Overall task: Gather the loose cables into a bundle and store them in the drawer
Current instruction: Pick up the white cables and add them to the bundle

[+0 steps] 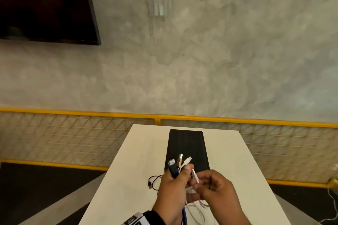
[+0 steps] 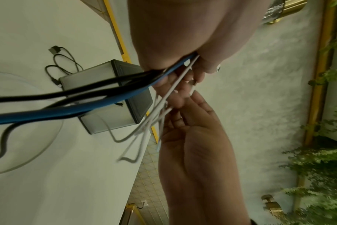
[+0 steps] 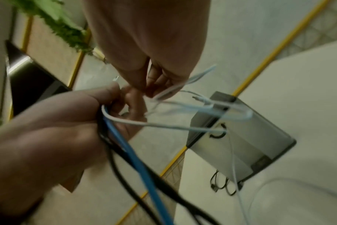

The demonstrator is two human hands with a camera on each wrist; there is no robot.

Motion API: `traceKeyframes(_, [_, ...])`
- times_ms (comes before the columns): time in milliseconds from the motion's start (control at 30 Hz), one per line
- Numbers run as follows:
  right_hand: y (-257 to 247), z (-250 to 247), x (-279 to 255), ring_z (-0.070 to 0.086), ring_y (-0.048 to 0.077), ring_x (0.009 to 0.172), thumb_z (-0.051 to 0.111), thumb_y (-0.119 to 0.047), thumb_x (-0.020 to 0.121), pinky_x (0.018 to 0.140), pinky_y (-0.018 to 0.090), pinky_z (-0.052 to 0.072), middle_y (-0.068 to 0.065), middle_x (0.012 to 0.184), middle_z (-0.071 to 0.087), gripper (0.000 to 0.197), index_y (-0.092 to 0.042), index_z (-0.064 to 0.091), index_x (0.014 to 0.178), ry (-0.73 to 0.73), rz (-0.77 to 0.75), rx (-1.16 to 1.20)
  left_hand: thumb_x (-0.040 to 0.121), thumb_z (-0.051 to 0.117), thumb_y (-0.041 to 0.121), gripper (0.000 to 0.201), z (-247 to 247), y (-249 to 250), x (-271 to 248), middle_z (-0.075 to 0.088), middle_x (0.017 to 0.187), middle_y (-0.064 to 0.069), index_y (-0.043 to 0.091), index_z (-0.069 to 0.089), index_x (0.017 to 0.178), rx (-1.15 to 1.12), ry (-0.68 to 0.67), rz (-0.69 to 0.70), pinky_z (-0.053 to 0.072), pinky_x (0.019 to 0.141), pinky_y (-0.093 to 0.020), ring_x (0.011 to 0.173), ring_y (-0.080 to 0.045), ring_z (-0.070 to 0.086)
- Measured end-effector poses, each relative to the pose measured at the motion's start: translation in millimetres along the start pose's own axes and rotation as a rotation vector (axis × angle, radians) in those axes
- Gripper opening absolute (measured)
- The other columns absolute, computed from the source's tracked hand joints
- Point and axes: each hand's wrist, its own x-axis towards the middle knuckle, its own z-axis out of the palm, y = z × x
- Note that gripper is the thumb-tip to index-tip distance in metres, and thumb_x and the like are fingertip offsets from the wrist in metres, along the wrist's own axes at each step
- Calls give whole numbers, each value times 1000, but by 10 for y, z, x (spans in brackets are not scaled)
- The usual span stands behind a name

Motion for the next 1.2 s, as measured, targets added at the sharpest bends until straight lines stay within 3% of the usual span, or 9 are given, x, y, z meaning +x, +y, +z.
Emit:
traceKeyframes(200, [-117,105,-29,68,12,61,71,12,75,62,29,57,4,67,73,26,-14,72,75,106,-10,118,95,61,19,15,-13,-93,-21,77,77,-8,13,74,97,44,20,4,57,51,-25,70,-17,75])
traceKeyframes(333, [-147,130,-60,70,19,64,72,6,77,60,27,57,5,70,73,21,-15,74,73,83,-22,99,98,57,24,21,-19,-154,-32,77,94,-17,10,72,103,-52,-74,-110,60,77,-55,93,-35,73])
traceKeyframes(433, [-147,111,-87,69,20,68,66,12,79,60,25,55,7,80,72,34,-19,78,75,4,-40,111,99,53,26,26,-77,-151,-65,76,99,-20,7,71,105,-135,-155,-161,57,79,-61,98,-41,71])
traceKeyframes(567, [-109,100,-115,70,20,73,60,18,80,66,26,56,9,88,69,43,-20,79,82,-51,-57,155,100,51,24,29,-115,-143,-73,76,100,-21,4,70,107,-148,-217,-129,60,74,-54,92,-35,74])
traceKeyframes(700, [-71,79,-183,67,10,67,58,15,83,64,23,53,3,74,72,33,-14,75,84,-14,3,221,100,50,22,32,-152,-153,50,75,84,-22,-3,68,92,-170,-122,-85,58,77,-47,78,-33,74])
traceKeyframes(800, [-5,52,-211,59,16,54,60,2,87,53,27,45,7,60,68,28,-11,72,65,-47,186,105,101,48,21,32,-179,-157,133,71,70,-16,-1,63,83,-250,-66,-62,57,72,-42,73,-31,74])
traceKeyframes(900, [37,84,-210,54,21,48,63,-22,90,48,23,39,12,61,65,29,-5,70,68,-163,467,116,101,47,21,31,-170,-171,128,62,61,-12,-2,59,84,-259,-59,-36,56,64,-36,60,-27,69])
traceKeyframes(1033, [24,102,-199,55,21,53,74,-34,81,49,22,36,13,69,64,27,-8,66,84,-281,686,344,99,51,25,33,-144,-183,69,43,52,-6,-2,57,82,-261,-49,-30,46,42,-28,42,-17,50])
traceKeyframes(1200, [14,111,-222,56,21,74,76,-19,59,65,29,44,9,80,64,30,-14,68,87,-359,741,566,94,56,33,37,-224,-202,59,34,49,-3,3,57,73,-249,-82,-61,40,43,-26,41,-15,37])
